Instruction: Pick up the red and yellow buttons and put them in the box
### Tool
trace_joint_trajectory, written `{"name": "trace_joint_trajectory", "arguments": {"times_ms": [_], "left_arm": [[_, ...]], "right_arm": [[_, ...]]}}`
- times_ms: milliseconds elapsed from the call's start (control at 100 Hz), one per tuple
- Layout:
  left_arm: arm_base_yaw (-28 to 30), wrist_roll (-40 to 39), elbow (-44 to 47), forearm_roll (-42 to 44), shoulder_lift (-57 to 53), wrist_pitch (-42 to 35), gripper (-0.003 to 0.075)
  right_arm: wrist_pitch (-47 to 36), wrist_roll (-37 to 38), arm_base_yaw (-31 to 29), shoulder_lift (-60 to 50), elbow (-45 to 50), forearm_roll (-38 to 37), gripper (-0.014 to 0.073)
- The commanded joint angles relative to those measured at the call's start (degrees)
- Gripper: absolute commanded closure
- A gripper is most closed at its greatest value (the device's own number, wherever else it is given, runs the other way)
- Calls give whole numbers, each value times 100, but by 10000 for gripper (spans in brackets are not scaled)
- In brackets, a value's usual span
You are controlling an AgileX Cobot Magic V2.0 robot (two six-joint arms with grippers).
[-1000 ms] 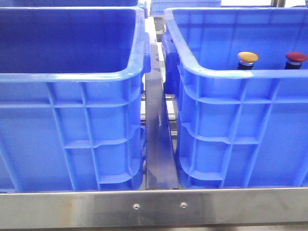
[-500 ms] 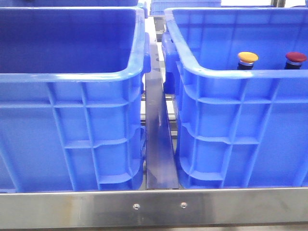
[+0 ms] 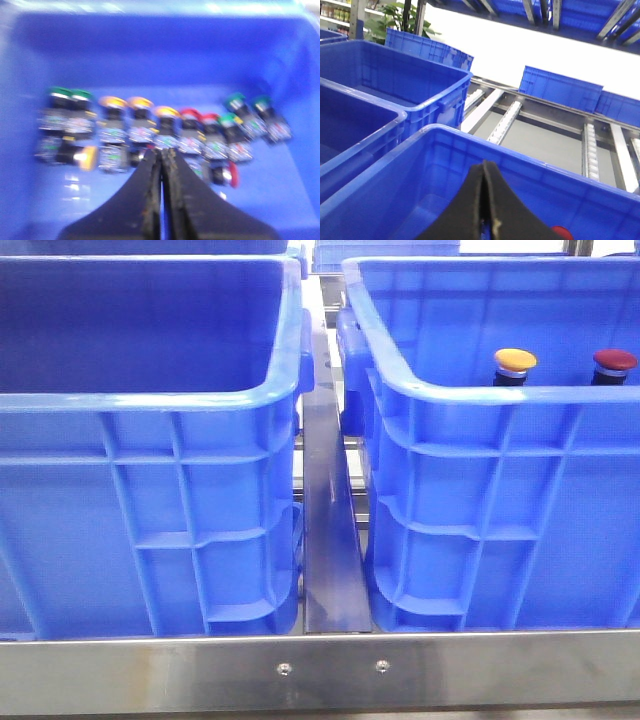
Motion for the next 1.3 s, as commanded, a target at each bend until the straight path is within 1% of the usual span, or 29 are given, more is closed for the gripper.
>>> {"name": "trace_joint_trajectory", "arguments": {"times_ms": [0,90,290,440,560,680,830,1290], "left_arm": [[172,-70,40,63,-397,-469,741],[282,-70,265,63,-867,-469,741],[293,-70,791,63,-1930,-595,741],[293,-70,1125,63,-2628,-595,741],[293,-70,1328,63,-2967,-595,741],[293,-70,1438,63,-3074,-595,741],[293,-70,1441,-135,-3074,-286,741],[293,-70,1562,-176,-3074,-296,741]], "right_arm": [[154,-25,5,-342,41,594,686],[154,-25,5,-757,275,594,686],[158,-25,5,-1616,790,594,686],[158,-25,5,-2068,1118,594,686],[158,-25,5,-2298,1291,594,686],[158,-25,5,-2351,1316,594,686],[158,-25,5,-2351,1316,594,686],[158,-25,5,-2351,1316,594,686]]}}
